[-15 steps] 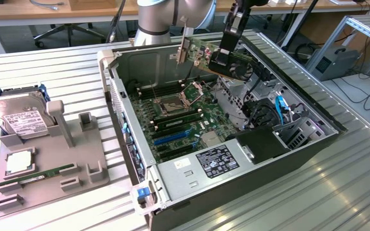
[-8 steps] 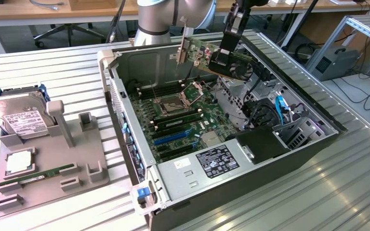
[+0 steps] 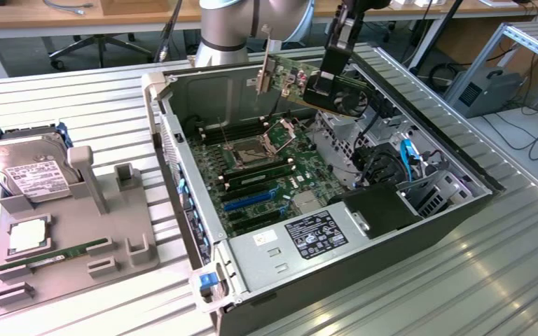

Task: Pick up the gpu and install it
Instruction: 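Insert the gpu into the slot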

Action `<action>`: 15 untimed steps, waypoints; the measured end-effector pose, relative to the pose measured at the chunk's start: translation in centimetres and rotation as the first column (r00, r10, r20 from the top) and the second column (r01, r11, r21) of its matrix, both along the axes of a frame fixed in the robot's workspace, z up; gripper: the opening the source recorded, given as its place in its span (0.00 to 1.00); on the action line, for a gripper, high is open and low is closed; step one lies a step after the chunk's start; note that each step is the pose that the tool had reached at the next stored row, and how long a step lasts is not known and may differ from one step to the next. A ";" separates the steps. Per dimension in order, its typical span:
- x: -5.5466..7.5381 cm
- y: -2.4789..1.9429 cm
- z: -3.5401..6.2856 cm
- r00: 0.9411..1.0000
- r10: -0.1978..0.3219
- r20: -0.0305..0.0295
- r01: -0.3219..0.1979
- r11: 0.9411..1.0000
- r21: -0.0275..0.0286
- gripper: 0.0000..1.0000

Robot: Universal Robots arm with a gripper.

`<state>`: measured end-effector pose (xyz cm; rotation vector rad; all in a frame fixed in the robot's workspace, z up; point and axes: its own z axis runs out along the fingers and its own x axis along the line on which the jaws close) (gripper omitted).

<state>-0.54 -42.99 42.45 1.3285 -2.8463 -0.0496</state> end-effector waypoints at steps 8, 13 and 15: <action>0.0 0.00 -0.02 1.000 0.021 0.000 -0.021 1.000 0.000 0.27; 0.0 0.00 -0.03 0.999 0.032 0.000 -0.032 0.999 0.000 0.27; 0.0 0.00 -0.04 0.999 0.039 0.000 -0.039 0.999 0.000 0.27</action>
